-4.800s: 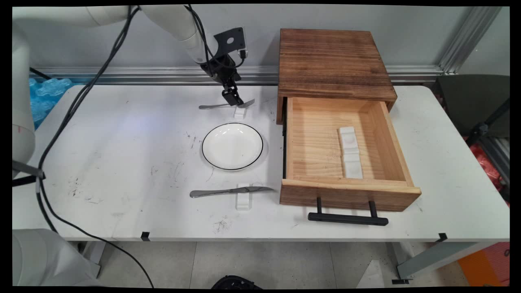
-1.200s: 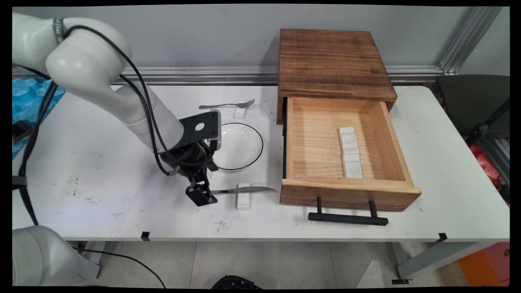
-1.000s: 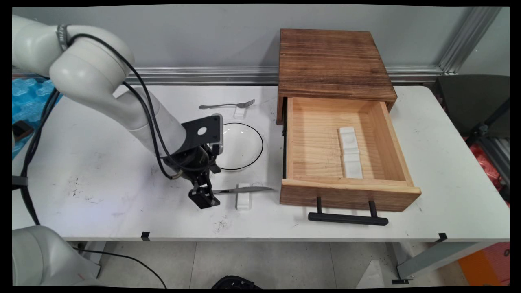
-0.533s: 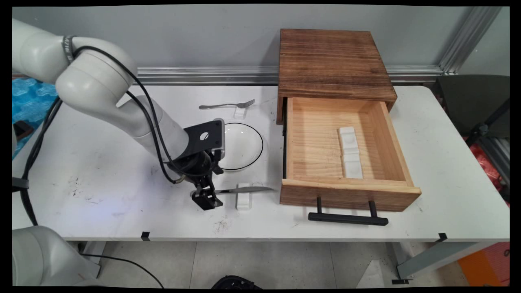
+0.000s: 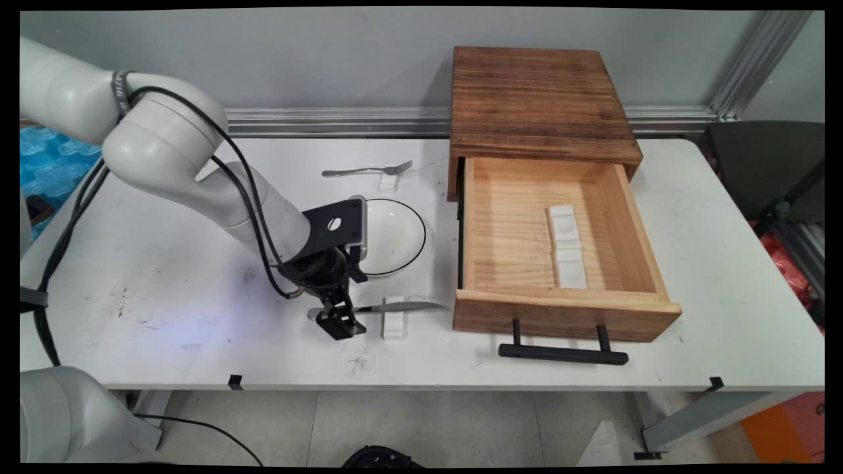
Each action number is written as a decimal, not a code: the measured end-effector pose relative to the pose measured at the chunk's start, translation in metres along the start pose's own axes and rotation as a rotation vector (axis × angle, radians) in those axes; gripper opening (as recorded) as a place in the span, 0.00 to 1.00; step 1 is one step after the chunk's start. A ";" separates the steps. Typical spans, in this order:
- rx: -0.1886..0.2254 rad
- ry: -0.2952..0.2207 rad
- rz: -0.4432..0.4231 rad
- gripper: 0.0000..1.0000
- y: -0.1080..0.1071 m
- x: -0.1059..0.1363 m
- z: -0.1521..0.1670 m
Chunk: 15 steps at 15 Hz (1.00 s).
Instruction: Pick up the knife from the right of the white plate
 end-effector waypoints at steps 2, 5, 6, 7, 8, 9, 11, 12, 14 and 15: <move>-0.006 0.006 0.001 1.00 -0.002 -0.001 0.003; -0.016 0.013 0.003 1.00 -0.005 -0.003 0.006; -0.018 0.015 0.004 1.00 -0.006 -0.004 0.008; -0.020 0.017 0.004 1.00 -0.007 -0.004 0.009; -0.020 0.019 0.003 1.00 -0.008 -0.005 0.010; -0.020 0.020 0.002 1.00 -0.008 -0.005 0.011; -0.021 0.021 0.000 1.00 -0.010 -0.007 0.013; -0.021 0.021 -0.001 1.00 -0.010 -0.007 0.014; -0.020 0.019 -0.004 1.00 -0.011 -0.009 0.015; -0.021 0.018 -0.007 1.00 -0.011 -0.010 0.016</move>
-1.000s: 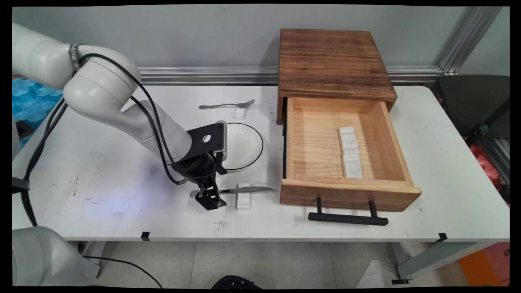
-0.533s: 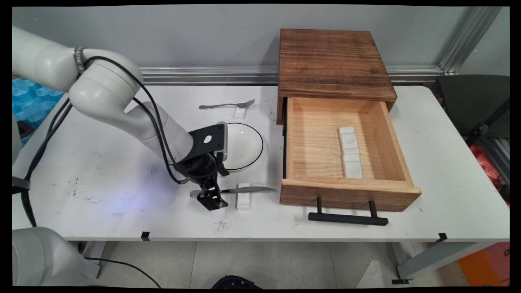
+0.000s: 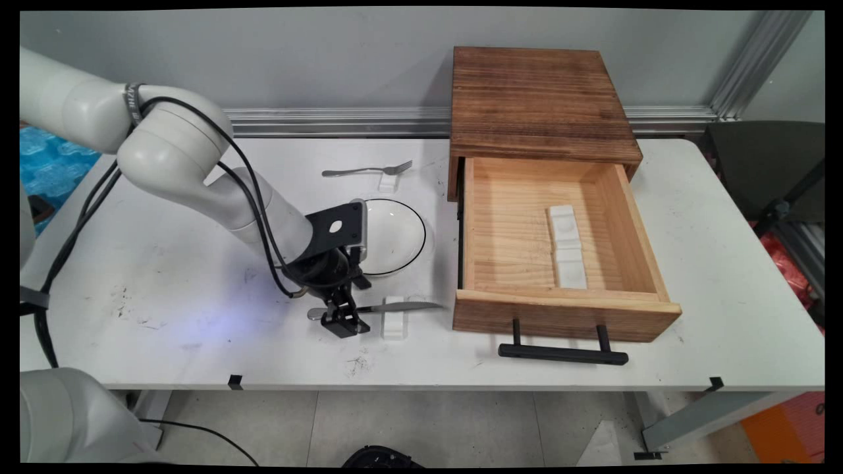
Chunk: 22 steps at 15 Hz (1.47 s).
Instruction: Pick up the knife from the right of the white plate, then place the picked object into the drawer
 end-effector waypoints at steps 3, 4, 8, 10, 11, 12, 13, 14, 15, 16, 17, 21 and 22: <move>-0.002 -0.003 -0.008 0.00 0.001 -0.001 0.001; -0.001 -0.004 -0.011 0.00 0.001 -0.002 0.001; -0.004 -0.010 -0.020 0.00 0.003 -0.002 0.001; -0.006 -0.013 -0.024 0.00 0.004 -0.002 0.000; -0.007 -0.015 -0.026 0.00 0.005 -0.002 -0.001; -0.009 -0.016 -0.028 0.00 0.005 -0.002 -0.002; -0.009 -0.017 -0.030 0.00 0.006 -0.001 -0.003; -0.010 -0.018 -0.031 0.00 0.006 -0.001 -0.004; -0.011 -0.018 -0.032 0.00 0.006 0.000 -0.005; -0.012 -0.019 -0.033 0.00 0.007 0.001 -0.006; -0.012 -0.020 -0.035 0.00 0.007 0.002 -0.008; -0.012 -0.022 -0.038 0.00 0.007 0.009 -0.018; -0.012 -0.023 -0.039 0.00 0.006 0.012 -0.022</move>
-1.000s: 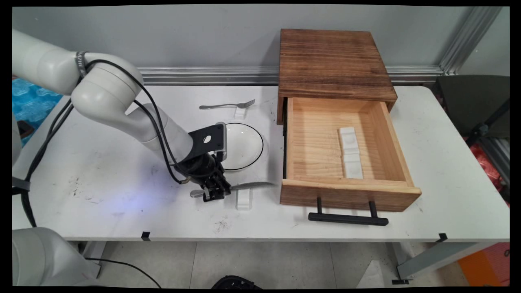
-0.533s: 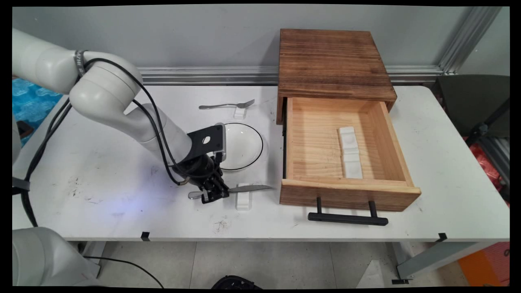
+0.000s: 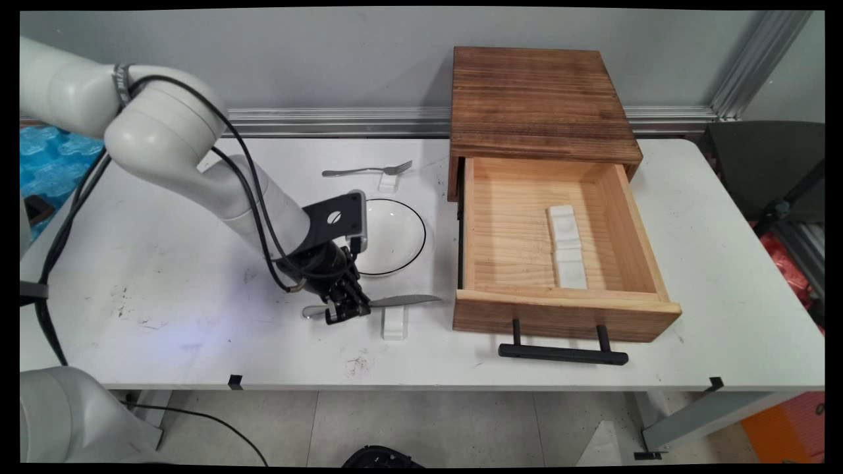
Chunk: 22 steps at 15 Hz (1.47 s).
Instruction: Place the picked object into the drawer
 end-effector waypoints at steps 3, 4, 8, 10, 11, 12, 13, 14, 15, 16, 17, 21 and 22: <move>0.001 -0.006 0.002 0.00 -0.002 0.006 -0.011; 0.001 -0.008 0.003 0.00 -0.002 0.007 -0.015; 0.004 -0.023 0.008 0.00 -0.006 0.012 -0.032; 0.004 -0.032 0.011 0.00 -0.008 0.015 -0.041; 0.005 -0.038 0.013 0.00 -0.010 0.016 -0.047; 0.006 -0.042 0.015 0.00 -0.011 0.017 -0.051; 0.007 -0.046 0.018 0.00 -0.013 0.018 -0.055; 0.008 -0.050 0.019 0.00 -0.015 0.020 -0.059; 0.009 -0.055 0.022 0.00 -0.016 0.021 -0.064; 0.010 -0.058 0.023 0.00 -0.018 0.023 -0.069; 0.013 -0.061 0.025 0.00 -0.020 0.025 -0.073; 0.030 -0.050 0.024 0.00 -0.027 0.042 -0.084; 0.035 -0.045 0.023 0.00 -0.029 0.047 -0.086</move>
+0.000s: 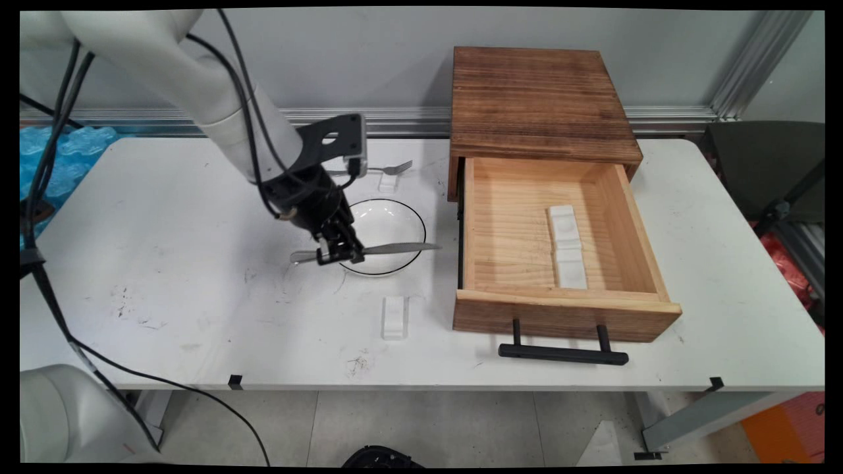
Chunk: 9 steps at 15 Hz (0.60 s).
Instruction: Place the picked object into the drawer
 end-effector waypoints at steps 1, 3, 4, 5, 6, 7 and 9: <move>0.005 0.007 0.000 0.00 -0.002 0.007 -0.002; 0.012 0.016 0.003 0.00 -0.006 0.019 -0.006; 0.015 0.019 0.006 0.00 -0.007 0.024 -0.008; 0.017 0.024 0.009 0.00 -0.009 0.030 -0.009; 0.020 0.030 0.012 0.00 -0.011 0.037 -0.011; 0.022 0.037 0.016 0.00 -0.012 0.044 -0.012; 0.025 0.048 0.027 0.00 -0.015 0.058 -0.013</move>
